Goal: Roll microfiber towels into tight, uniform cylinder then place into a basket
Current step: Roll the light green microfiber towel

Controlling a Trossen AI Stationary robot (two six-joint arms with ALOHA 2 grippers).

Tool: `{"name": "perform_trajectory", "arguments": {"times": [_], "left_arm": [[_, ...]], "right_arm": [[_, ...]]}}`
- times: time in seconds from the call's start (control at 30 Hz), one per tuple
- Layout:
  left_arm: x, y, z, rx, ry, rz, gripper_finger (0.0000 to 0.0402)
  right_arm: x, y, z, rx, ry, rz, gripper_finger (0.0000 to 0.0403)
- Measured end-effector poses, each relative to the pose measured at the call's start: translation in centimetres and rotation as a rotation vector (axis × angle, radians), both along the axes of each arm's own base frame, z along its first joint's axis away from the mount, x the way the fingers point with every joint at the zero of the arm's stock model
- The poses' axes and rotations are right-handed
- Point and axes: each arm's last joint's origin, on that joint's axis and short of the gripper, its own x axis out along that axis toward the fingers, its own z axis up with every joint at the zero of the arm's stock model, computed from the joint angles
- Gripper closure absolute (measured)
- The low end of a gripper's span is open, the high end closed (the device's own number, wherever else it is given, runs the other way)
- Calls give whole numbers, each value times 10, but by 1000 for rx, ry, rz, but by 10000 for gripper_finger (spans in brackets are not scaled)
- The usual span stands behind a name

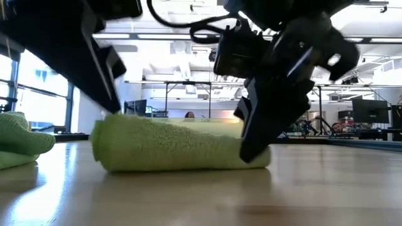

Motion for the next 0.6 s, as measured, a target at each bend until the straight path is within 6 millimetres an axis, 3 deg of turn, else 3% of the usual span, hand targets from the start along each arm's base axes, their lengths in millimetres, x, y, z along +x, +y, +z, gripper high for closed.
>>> {"name": "perform_trajectory", "arguments": {"times": [0.27, 0.6], "left_arm": [[-1, -5, 12, 113, -113, -5, 284], [6, -8, -8, 157, -103, 34, 264]], "right_arm": [[8, -17, 1, 257, 68, -50, 394], [13, -39, 1, 331, 115, -195, 387]]}}
